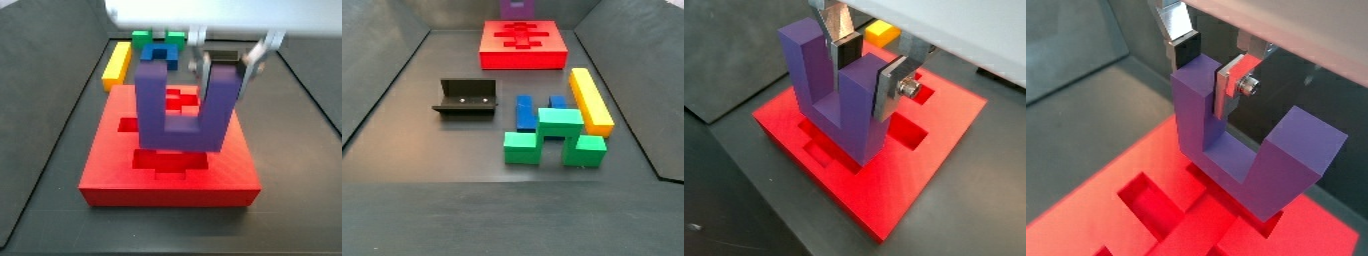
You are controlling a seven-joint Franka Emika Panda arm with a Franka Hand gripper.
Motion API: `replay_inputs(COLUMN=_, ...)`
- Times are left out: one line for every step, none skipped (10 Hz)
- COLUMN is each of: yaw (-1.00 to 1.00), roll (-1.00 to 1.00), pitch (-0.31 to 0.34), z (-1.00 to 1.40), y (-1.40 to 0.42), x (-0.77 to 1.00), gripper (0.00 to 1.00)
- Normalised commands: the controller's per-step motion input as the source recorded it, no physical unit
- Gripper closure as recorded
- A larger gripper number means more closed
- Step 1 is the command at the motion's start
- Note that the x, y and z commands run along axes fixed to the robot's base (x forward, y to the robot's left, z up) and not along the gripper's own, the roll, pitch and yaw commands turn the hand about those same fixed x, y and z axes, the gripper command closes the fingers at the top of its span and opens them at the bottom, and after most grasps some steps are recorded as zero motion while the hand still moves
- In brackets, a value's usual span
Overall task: Pick up the purple object. Move up. Place the purple object on the fixture. Regrasp the purple object. Move to above the board. Insert the purple object.
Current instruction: Insert the purple object.
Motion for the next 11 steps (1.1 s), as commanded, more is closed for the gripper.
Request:
replay_inputs(yaw=0.07, roll=0.16, pitch=0.014, z=-0.55, y=-0.10, x=-0.01, gripper=1.00)
replay_inputs(yaw=0.00, roll=0.08, pitch=0.000, z=-0.46, y=-0.18, x=-0.10, gripper=1.00)
replay_inputs(yaw=0.01, roll=0.00, pitch=0.000, z=-0.17, y=-0.15, x=-0.12, gripper=1.00)
replay_inputs(yaw=0.00, roll=0.00, pitch=0.000, z=0.00, y=0.00, x=-0.08, gripper=1.00)
replay_inputs(yaw=0.00, roll=0.00, pitch=0.000, z=0.00, y=0.00, x=-0.02, gripper=1.00)
replay_inputs(yaw=-0.03, roll=0.00, pitch=0.000, z=0.00, y=0.00, x=-0.10, gripper=1.00)
replay_inputs(yaw=-0.04, roll=0.00, pitch=0.000, z=0.00, y=0.02, x=-0.17, gripper=1.00)
replay_inputs(yaw=0.00, roll=0.00, pitch=0.000, z=-0.01, y=0.00, x=-0.11, gripper=1.00)
replay_inputs(yaw=0.00, roll=0.00, pitch=0.000, z=-0.03, y=0.00, x=-0.13, gripper=1.00)
replay_inputs(yaw=0.00, roll=0.00, pitch=0.000, z=0.00, y=0.00, x=-0.02, gripper=1.00)
replay_inputs(yaw=0.04, roll=0.00, pitch=0.000, z=0.00, y=0.00, x=0.11, gripper=1.00)
